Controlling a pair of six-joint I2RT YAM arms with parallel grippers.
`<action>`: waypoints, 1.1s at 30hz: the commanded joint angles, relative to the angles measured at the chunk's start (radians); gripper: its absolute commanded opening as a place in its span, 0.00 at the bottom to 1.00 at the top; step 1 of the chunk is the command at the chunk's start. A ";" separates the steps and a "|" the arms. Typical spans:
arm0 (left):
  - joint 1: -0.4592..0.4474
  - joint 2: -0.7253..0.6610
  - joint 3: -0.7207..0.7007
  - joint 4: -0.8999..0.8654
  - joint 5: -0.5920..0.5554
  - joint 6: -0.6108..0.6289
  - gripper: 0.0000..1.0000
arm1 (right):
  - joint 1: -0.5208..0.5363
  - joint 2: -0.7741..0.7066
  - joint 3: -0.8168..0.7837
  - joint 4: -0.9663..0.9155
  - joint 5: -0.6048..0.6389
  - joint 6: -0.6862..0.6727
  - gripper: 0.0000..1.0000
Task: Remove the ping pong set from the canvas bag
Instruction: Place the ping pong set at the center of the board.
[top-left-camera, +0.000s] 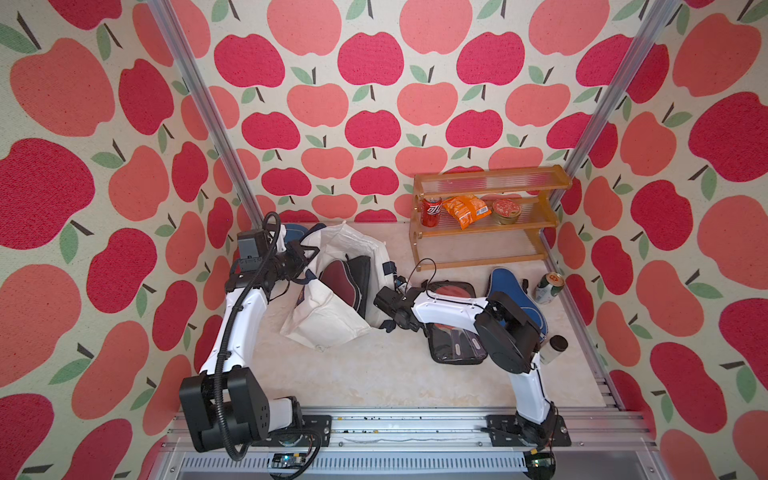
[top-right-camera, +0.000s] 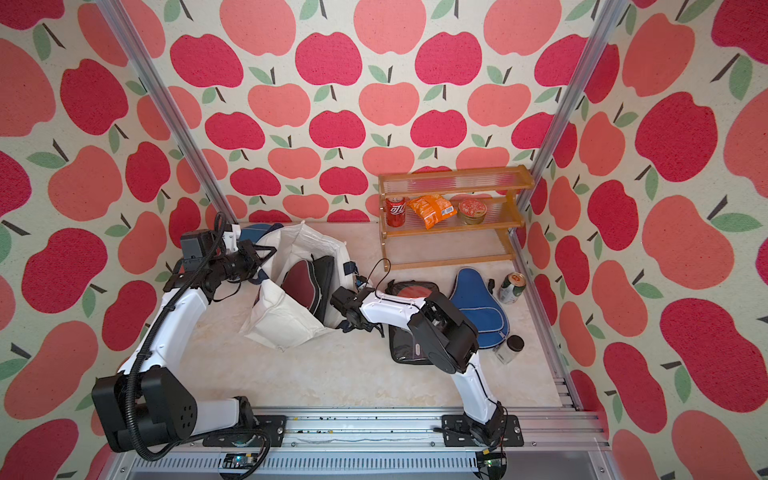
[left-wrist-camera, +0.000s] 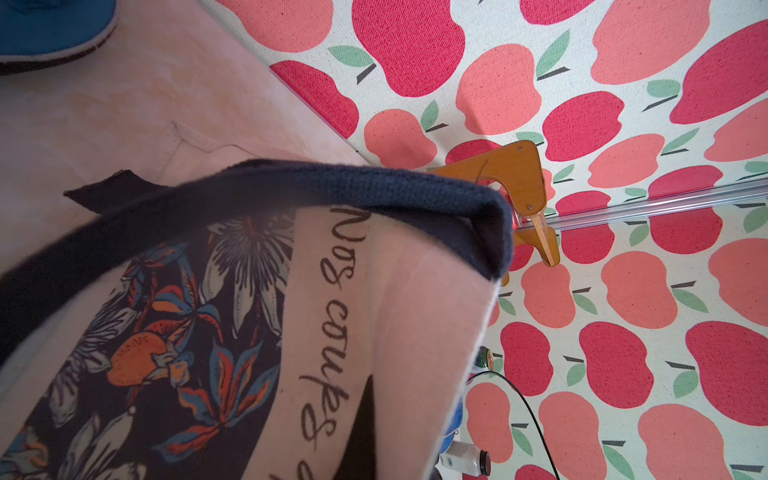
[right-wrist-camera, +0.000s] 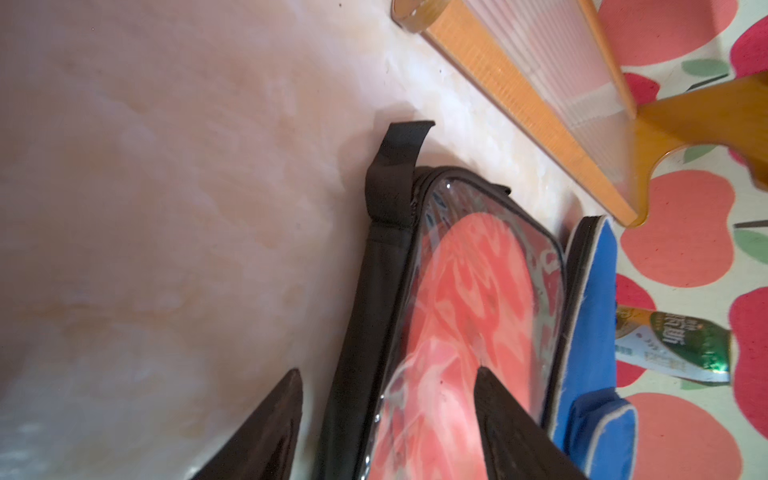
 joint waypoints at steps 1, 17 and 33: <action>0.005 0.001 0.011 0.057 0.017 0.033 0.00 | -0.014 -0.124 -0.072 0.123 -0.067 0.001 0.73; -0.007 0.016 0.017 0.047 0.013 0.046 0.00 | -0.056 -0.538 -0.358 0.674 -0.512 0.110 0.80; -0.024 0.014 0.032 0.014 0.000 0.075 0.00 | -0.157 -0.263 -0.346 1.058 -0.965 0.216 0.72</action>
